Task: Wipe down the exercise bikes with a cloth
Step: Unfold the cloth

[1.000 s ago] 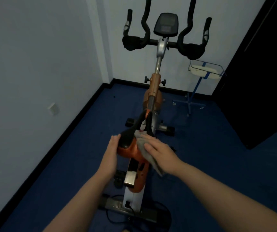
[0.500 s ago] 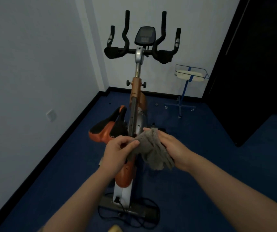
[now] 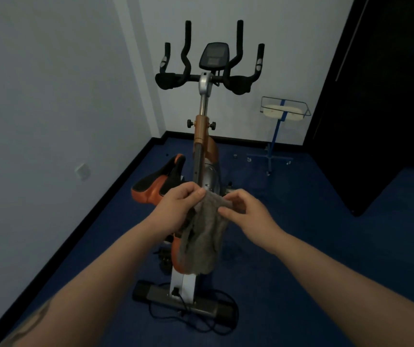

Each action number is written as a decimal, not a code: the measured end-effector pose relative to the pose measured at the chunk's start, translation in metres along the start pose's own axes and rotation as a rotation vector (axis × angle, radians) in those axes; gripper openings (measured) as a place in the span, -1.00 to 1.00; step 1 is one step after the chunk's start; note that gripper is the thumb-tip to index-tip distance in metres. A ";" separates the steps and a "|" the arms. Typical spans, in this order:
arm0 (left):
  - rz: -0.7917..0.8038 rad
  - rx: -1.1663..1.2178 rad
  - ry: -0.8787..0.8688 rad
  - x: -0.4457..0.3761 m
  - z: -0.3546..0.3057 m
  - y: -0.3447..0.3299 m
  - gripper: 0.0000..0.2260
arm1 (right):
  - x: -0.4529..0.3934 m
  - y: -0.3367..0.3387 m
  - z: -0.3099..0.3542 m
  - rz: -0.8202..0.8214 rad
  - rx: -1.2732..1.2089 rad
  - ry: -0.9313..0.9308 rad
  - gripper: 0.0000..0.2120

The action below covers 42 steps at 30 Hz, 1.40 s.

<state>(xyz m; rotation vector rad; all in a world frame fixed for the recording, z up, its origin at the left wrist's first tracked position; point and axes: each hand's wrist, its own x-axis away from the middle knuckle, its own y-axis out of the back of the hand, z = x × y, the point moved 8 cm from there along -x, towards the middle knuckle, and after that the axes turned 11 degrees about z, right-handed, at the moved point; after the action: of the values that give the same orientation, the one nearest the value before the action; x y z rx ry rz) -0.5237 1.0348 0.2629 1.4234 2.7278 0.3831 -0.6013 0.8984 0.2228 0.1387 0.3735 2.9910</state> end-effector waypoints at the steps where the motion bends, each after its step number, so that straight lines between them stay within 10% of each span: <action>1: 0.000 0.021 0.009 0.000 0.001 0.002 -0.79 | 0.001 0.005 0.003 -0.047 -0.005 0.001 -0.84; 13: -0.059 0.193 0.015 0.002 0.015 0.014 -0.76 | 0.011 -0.017 -0.002 -0.136 -0.157 -0.113 -0.76; 18: -0.032 -0.032 0.000 0.001 0.014 0.007 -0.86 | 0.011 -0.009 0.029 0.080 0.053 0.037 -0.94; 24: 0.481 -0.200 0.013 -0.033 0.011 -0.044 -0.56 | 0.001 0.018 0.040 0.233 0.490 -0.041 -0.93; 29: 0.482 -0.732 -0.057 -0.061 0.016 -0.055 -0.74 | 0.003 0.059 0.026 0.212 0.835 -0.190 -0.98; 33: 0.416 -0.709 -0.060 -0.082 0.015 -0.061 -0.67 | 0.011 0.090 0.007 0.033 0.999 -0.262 -0.92; 42: 0.146 -0.529 -0.123 -0.127 0.013 -0.121 -0.79 | 0.014 0.164 -0.060 -0.315 0.000 -0.401 -0.86</action>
<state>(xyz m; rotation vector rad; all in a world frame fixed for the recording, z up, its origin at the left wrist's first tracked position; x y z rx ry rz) -0.5450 0.8679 0.2123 1.4277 2.1951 0.9072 -0.6399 0.7282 0.2075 0.6064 0.3137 2.5705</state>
